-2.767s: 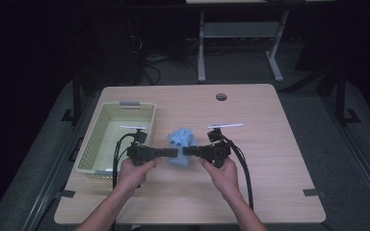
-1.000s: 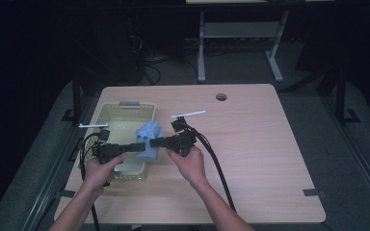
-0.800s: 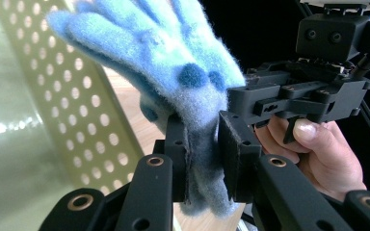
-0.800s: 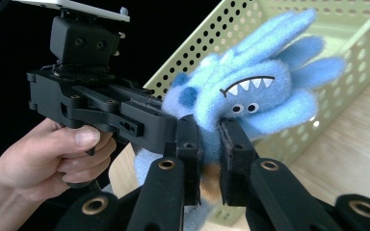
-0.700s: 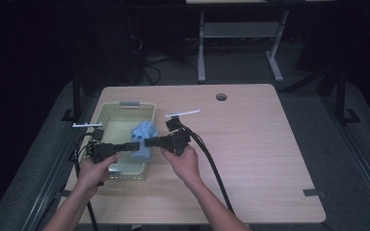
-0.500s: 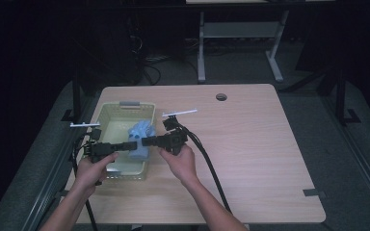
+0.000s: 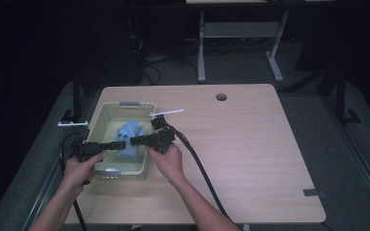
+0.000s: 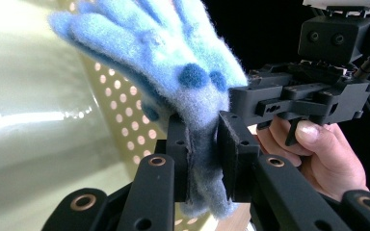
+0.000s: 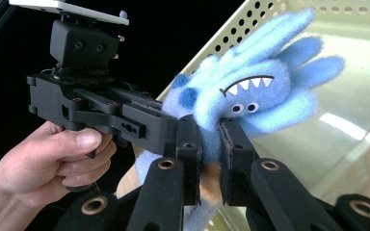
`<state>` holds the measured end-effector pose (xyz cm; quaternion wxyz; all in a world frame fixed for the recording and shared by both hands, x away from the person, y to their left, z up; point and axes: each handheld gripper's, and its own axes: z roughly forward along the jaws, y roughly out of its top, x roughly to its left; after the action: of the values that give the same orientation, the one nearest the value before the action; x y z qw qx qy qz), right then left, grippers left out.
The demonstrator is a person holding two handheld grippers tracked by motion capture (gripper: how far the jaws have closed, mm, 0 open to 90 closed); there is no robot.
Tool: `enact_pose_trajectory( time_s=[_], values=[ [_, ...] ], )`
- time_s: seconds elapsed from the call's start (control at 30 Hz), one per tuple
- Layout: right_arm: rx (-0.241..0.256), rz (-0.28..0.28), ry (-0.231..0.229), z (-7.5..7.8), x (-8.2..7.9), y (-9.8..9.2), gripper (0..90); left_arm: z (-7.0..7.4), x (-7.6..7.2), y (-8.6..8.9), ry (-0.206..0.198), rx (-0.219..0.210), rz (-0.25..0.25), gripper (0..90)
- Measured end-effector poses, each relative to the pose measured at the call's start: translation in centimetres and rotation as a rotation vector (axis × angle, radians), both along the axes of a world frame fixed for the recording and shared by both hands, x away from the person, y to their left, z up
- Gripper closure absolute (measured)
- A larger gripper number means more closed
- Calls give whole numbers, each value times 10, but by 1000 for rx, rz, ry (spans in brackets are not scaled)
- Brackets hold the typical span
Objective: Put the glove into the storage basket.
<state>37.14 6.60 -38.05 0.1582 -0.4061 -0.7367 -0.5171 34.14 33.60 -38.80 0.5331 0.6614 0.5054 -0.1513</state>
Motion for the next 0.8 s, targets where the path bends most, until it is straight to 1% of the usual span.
enact_pose_trajectory(
  time_s=[0.2, 0.27, 0.33, 0.4, 0.5, 0.6, 0.67, 0.7, 0.8],
  values=[
    [2, -3, 6, -2, 3, 7, 806, 1, 3, 5, 11, 16, 6, 761],
    [0, -2, 6, -3, 4, 9, 804, 1, 3, 6, 13, 30, 3, 761],
    [-4, -2, 12, -5, 5, 11, 804, 0, 4, 7, 20, 39, 5, 761],
    [1, -4, 21, -7, 5, 12, 803, 0, 4, 8, 26, 38, 10, 761],
    [4, -6, 22, -9, 6, 14, 801, -3, 5, 11, 27, 40, 9, 761],
    [2, 0, 31, -13, 8, 16, 798, -4, 6, 12, 36, 61, 6, 761],
    [1, -3, 44, -16, 9, 18, 797, -5, 7, 12, 39, 66, 11, 761],
    [1, -3, 41, -18, 10, 18, 797, -6, 7, 12, 42, 71, 12, 761],
    [-4, -7, 51, -22, 11, 20, 793, -9, 9, 14, 52, 84, 7, 761]
  ],
)
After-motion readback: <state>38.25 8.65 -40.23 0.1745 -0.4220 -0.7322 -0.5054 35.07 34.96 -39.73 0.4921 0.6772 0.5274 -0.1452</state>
